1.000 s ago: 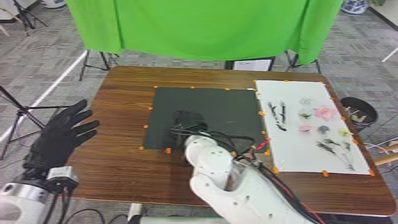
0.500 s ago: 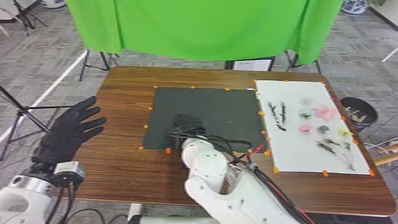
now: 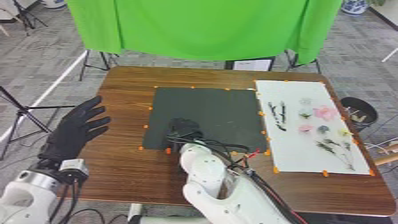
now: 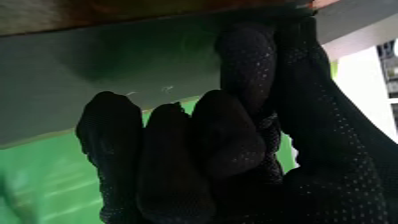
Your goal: Arrange flowers
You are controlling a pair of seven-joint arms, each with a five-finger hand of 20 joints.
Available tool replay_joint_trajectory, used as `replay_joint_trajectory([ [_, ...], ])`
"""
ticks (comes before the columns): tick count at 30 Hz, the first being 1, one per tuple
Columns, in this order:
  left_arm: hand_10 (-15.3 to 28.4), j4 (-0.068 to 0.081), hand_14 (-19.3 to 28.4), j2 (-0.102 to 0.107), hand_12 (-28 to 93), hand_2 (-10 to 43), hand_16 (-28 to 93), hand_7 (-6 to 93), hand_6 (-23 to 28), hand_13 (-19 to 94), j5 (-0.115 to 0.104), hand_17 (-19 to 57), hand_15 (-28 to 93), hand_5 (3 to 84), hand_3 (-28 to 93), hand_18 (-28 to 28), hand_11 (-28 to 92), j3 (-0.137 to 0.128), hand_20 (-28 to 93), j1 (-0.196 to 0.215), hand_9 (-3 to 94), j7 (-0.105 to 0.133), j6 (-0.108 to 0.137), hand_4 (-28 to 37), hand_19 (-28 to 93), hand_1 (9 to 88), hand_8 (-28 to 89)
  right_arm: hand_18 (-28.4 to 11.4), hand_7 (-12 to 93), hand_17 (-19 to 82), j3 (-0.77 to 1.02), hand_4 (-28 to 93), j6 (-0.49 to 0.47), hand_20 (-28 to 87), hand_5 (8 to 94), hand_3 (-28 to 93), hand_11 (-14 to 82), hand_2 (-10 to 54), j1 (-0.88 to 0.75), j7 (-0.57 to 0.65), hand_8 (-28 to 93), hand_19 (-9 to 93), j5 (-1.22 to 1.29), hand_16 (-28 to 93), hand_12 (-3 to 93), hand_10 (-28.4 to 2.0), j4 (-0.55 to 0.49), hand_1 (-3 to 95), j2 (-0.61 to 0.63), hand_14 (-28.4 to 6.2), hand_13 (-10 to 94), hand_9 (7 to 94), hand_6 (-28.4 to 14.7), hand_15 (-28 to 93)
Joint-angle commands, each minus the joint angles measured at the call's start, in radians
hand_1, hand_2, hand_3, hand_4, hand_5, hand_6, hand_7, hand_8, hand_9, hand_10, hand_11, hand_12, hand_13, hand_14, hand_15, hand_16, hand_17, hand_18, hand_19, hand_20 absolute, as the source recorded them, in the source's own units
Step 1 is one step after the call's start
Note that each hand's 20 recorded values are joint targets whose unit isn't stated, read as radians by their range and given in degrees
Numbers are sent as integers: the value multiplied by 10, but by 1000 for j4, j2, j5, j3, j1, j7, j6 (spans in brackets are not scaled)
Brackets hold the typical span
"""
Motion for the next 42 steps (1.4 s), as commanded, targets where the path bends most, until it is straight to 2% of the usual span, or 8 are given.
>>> replay_joint_trajectory([
  [1,132,1,177,2,211,-56,-29,179,35,114,5,-112,415,232,649,224,187,-3,84,8,165,-5,-17,-211,446,273,-61,-224,474,565,3,-90,1,769,800,877,653,6,-3,-10,287,932,-9,396,565,-67,4,267,-4,-68,857,886,26,868],
  [5,132,-4,177,-6,211,-57,-33,180,34,114,6,-112,417,232,649,225,188,-12,82,22,166,1,-12,-213,447,274,-61,-225,474,564,3,-115,-7,768,801,867,644,20,-8,-32,219,932,31,399,565,-68,-26,231,4,-70,856,884,20,864],
  [8,131,-6,174,-13,210,-57,-35,180,34,116,8,-111,415,233,650,224,188,-13,81,29,167,6,-9,-212,446,273,-62,-226,517,562,5,-126,-20,766,803,864,641,37,-12,-38,-3,932,64,402,563,-69,-46,203,7,-71,856,883,18,860],
  [10,129,-8,172,-17,210,-57,-36,181,33,117,8,-110,415,233,652,223,188,-12,79,32,166,8,-4,-212,445,274,-63,-226,523,558,5,-129,-20,766,803,858,637,40,-15,-44,-40,932,39,402,564,-72,-50,197,10,-73,854,882,18,858],
  [23,129,-59,171,-85,198,-62,-36,194,36,145,17,-103,424,244,662,226,216,-81,83,161,182,40,37,-225,445,282,-84,-226,518,531,18,-142,-93,761,779,835,634,34,77,-57,-61,932,58,409,572,-77,-163,185,170,-80,831,857,5,856],
  [31,125,-64,166,-111,185,-59,-31,214,32,163,22,-99,411,242,665,227,232,-103,94,183,191,35,32,-241,441,284,-104,-232,503,477,196,-187,-121,740,738,803,632,-5,23,-24,-77,932,156,404,572,-100,-350,149,395,-98,780,807,-16,857],
  [37,122,-69,166,-117,181,-56,-26,222,28,166,25,-98,404,240,671,226,236,-113,101,199,193,33,36,-246,437,281,-113,-233,392,412,429,-208,-111,664,722,784,566,-33,-139,45,-85,932,200,374,488,-132,-464,141,582,-110,729,743,-36,810],
  [42,122,-71,165,-125,178,-55,-22,228,26,170,25,-96,398,238,679,225,237,-118,106,210,194,34,36,-251,432,274,-118,-237,291,362,661,-224,-113,617,636,790,424,-75,-326,133,-81,932,204,345,368,-139,-496,147,676,-123,660,694,-58,777],
])
